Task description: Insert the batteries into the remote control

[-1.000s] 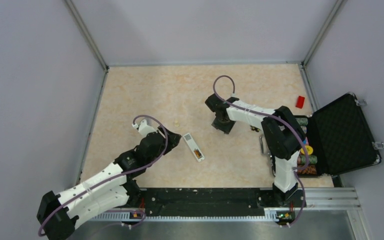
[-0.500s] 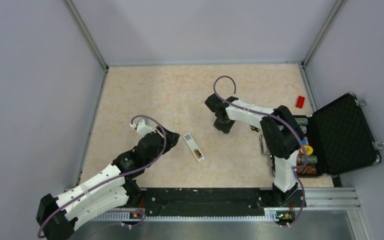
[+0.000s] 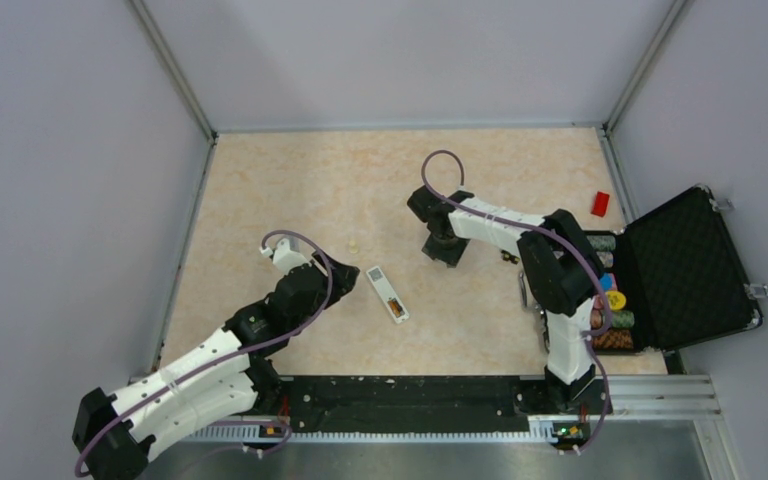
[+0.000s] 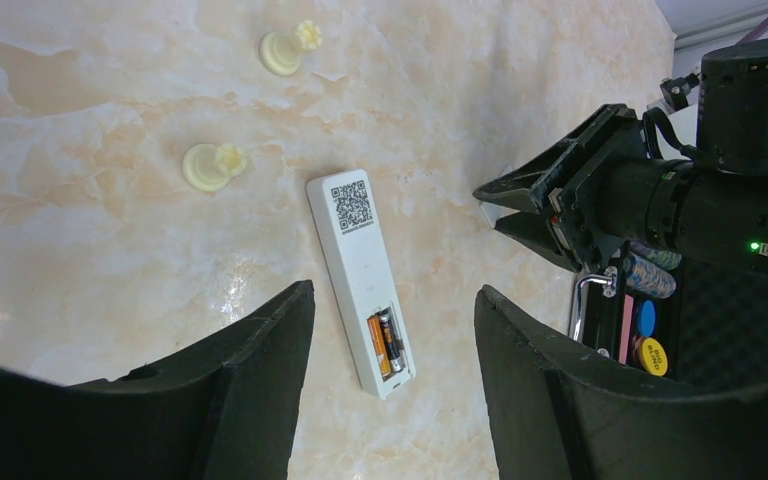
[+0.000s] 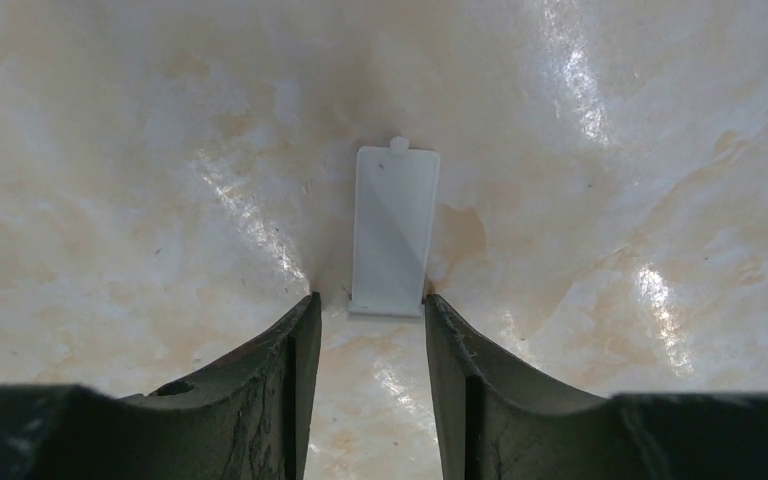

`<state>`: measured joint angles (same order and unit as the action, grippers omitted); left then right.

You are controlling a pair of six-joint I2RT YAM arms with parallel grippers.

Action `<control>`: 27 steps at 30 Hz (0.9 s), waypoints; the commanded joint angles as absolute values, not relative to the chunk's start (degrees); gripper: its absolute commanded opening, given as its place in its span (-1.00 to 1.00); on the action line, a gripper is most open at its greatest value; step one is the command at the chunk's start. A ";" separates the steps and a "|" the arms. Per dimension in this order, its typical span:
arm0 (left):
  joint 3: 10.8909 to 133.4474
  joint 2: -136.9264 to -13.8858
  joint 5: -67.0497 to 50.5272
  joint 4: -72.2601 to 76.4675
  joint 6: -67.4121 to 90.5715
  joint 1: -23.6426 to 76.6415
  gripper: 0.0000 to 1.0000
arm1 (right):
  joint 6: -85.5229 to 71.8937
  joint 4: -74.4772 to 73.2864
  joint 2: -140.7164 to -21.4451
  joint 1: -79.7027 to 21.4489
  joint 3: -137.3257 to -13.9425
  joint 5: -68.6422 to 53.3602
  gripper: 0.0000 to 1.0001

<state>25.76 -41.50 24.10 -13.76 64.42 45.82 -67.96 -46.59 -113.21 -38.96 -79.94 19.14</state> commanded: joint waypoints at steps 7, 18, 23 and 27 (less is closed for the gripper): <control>25.42 -41.93 25.23 -11.53 63.72 45.88 0.29 | -65.27 -49.31 -119.21 -39.68 -79.37 15.06 -0.34; 25.00 -41.73 23.49 -10.26 62.25 45.89 0.30 | -59.71 -47.62 -115.38 -39.71 -74.05 13.85 -0.52; 25.69 -43.65 20.61 -8.11 60.91 45.89 0.30 | -55.55 -45.70 -107.37 -39.81 -68.47 12.62 -0.53; 26.35 -46.21 17.64 -5.61 60.69 45.81 0.31 | -53.05 -44.11 -100.96 -39.84 -65.01 10.24 -0.52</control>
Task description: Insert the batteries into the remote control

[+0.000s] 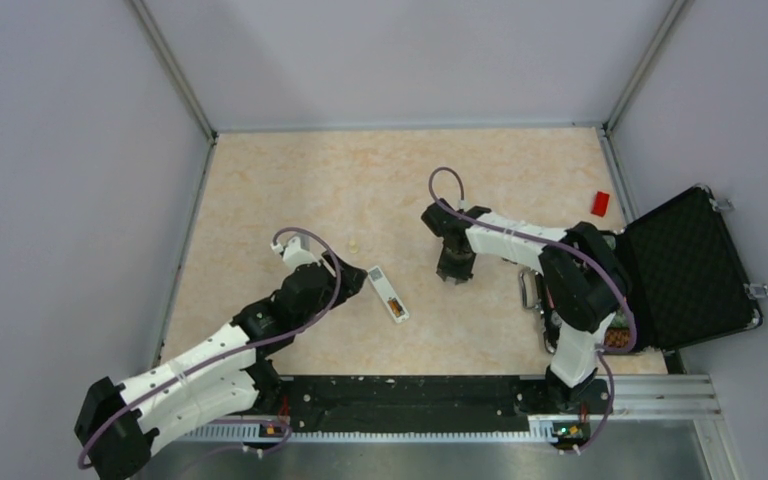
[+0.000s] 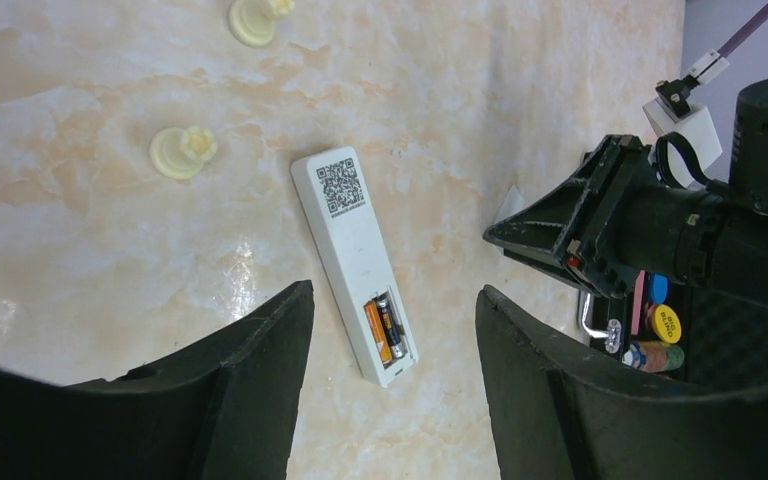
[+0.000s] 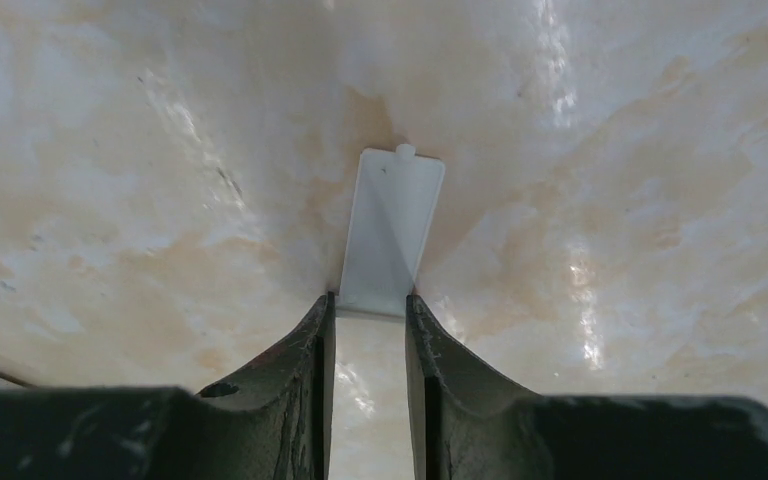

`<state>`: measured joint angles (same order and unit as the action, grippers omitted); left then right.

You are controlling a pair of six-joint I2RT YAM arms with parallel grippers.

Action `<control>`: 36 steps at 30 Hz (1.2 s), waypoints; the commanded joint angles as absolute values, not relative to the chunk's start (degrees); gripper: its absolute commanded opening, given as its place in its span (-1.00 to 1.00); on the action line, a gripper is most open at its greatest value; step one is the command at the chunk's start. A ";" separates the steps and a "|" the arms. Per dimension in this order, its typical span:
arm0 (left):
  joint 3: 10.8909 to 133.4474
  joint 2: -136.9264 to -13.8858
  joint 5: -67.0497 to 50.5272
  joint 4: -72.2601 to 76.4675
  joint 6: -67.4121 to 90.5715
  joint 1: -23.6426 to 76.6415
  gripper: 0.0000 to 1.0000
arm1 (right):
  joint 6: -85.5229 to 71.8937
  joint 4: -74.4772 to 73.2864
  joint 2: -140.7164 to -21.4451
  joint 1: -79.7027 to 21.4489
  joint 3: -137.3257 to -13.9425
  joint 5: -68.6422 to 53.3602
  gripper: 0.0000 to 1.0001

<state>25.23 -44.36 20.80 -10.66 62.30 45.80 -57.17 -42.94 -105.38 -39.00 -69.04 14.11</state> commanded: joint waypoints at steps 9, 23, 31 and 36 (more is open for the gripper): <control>30.06 -54.13 8.89 -1.38 59.88 45.00 0.31 | -48.12 -38.53 -91.29 -39.88 -60.73 3.42 -0.51; 34.52 -62.23 5.09 -0.59 59.82 44.96 0.31 | -44.42 -47.80 -90.36 -36.32 -62.17 18.90 -0.20; 34.21 -62.12 4.92 -1.24 59.25 44.91 0.31 | -32.40 -41.83 -90.77 -26.90 -61.00 17.47 0.40; 34.53 -61.95 5.14 -1.86 58.72 44.92 0.31 | -26.32 -40.51 -95.21 -23.26 -62.90 11.84 0.48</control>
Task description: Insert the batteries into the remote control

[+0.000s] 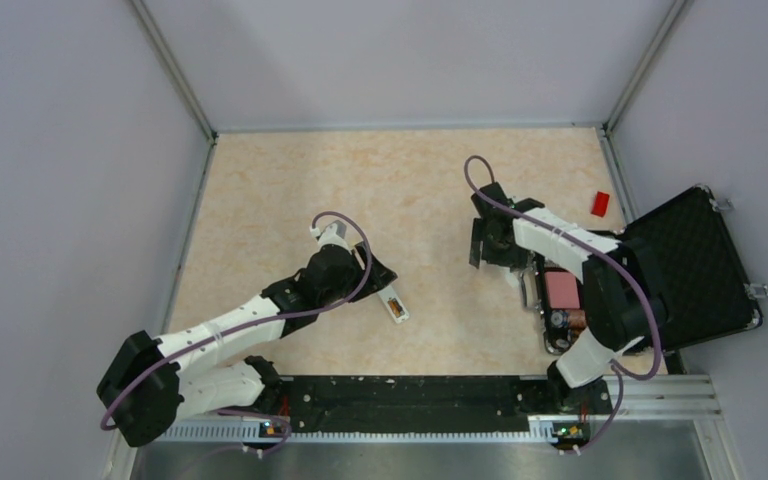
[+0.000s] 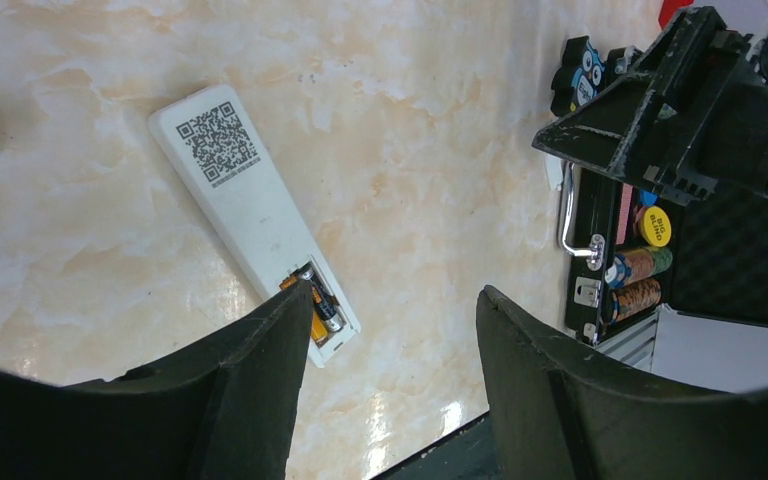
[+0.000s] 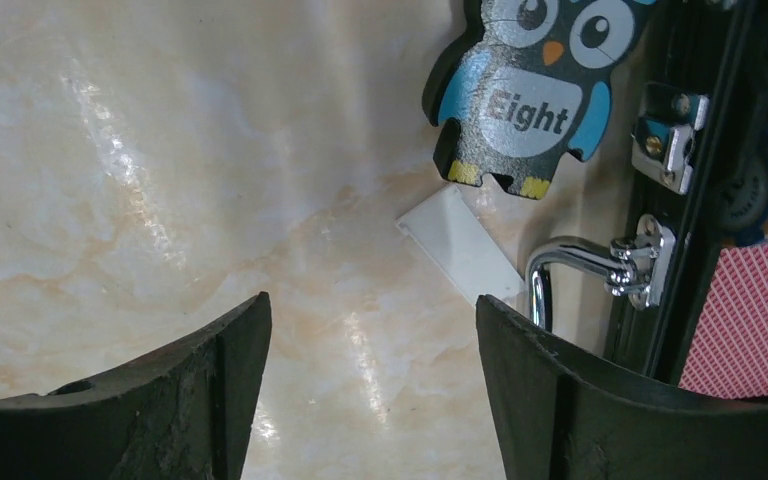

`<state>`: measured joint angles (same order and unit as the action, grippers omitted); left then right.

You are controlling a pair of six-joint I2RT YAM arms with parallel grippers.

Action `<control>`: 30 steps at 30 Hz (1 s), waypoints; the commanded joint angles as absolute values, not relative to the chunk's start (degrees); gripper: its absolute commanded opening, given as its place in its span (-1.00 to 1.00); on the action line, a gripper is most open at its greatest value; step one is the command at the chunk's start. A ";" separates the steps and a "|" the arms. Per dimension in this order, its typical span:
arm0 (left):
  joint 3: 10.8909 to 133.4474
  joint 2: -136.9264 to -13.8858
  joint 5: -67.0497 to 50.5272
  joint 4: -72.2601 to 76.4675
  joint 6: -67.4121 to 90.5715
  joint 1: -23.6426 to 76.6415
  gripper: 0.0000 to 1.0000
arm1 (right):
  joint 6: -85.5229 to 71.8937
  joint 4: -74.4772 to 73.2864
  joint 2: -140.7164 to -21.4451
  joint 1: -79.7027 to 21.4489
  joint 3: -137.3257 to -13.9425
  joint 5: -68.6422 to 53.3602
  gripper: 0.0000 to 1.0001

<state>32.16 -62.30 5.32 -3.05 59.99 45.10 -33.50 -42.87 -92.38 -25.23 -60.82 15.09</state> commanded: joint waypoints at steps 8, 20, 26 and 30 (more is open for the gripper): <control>34.22 -60.83 6.04 -2.98 58.18 44.96 0.31 | -20.94 -36.24 -96.66 -18.33 -60.99 5.90 0.56; 33.61 -59.97 6.76 -3.58 58.34 44.91 0.31 | -18.38 -31.28 -98.51 -16.22 -55.55 -2.66 0.55; 32.76 -59.14 7.07 -3.52 58.86 44.92 0.31 | -20.83 -31.65 -96.67 -15.75 -53.80 -3.01 0.49; 32.69 -59.23 6.88 -3.15 59.27 44.92 0.31 | -28.66 -32.71 -94.77 -16.19 -51.48 -2.58 0.29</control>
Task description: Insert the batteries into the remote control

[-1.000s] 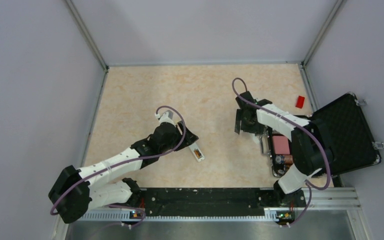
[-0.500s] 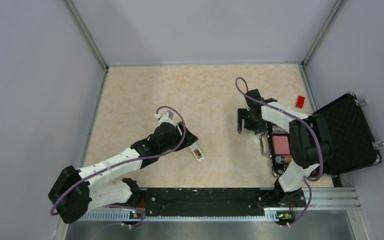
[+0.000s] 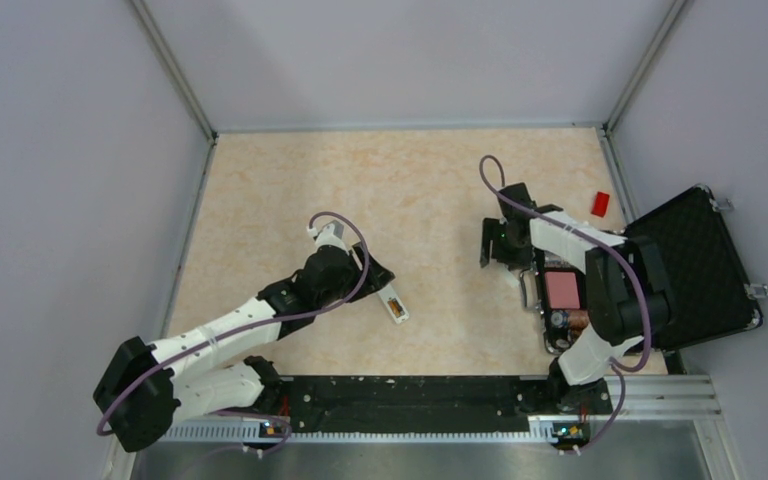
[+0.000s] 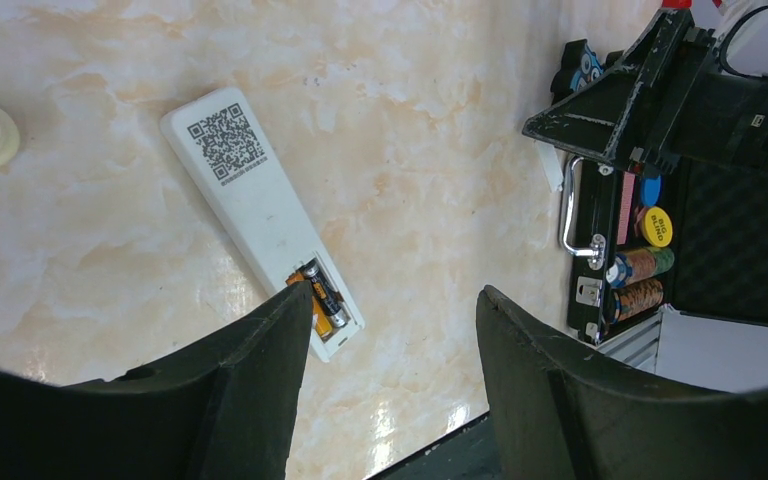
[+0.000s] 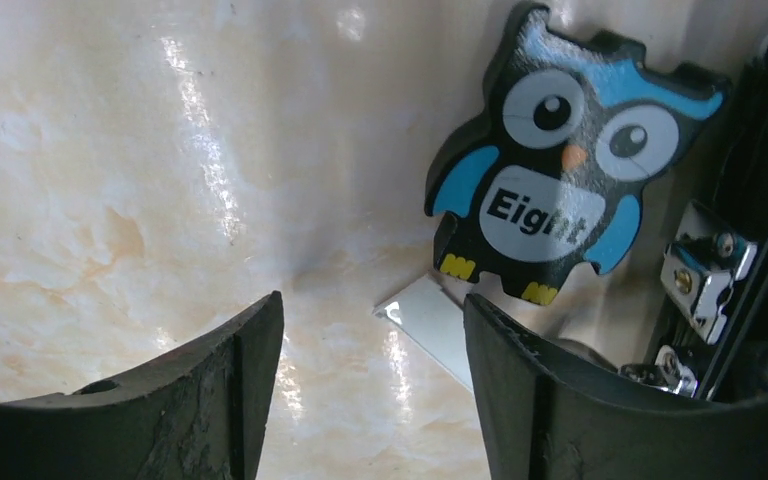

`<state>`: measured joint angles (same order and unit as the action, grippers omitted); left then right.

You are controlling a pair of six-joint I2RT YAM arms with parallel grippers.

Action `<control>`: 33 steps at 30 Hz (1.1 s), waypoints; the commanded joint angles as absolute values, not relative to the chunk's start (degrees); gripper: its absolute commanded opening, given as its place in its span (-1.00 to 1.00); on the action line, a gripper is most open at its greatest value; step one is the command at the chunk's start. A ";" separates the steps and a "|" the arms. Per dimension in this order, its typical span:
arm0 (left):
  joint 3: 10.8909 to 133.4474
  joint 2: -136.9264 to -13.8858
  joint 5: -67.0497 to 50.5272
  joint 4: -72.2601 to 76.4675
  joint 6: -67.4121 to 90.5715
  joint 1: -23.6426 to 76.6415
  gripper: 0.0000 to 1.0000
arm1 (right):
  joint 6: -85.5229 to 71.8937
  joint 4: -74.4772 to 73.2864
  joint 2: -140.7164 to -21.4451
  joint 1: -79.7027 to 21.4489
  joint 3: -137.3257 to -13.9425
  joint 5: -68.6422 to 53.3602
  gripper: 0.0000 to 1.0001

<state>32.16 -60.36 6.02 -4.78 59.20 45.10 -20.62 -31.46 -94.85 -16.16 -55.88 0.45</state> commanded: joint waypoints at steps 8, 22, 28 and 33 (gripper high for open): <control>32.16 -59.59 6.35 -2.62 60.19 44.93 0.31 | -36.93 -32.53 -88.40 -20.00 -46.20 1.08 0.26; 31.65 -59.19 6.41 -2.76 60.60 44.92 0.30 | -31.25 -33.79 -88.71 -17.92 -45.04 3.88 0.54; 30.72 -58.26 7.09 -2.60 60.86 44.91 0.31 | -36.51 -31.73 -83.25 -18.09 -39.39 -3.42 0.51; 30.32 -58.29 7.20 -2.23 61.25 44.91 0.31 | -41.73 -32.65 -79.63 -21.33 -37.94 -4.51 0.47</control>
<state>31.14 -59.40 6.07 -4.71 60.55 45.08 -35.42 -29.32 -80.07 -18.52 -41.23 0.93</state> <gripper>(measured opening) 0.654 0.739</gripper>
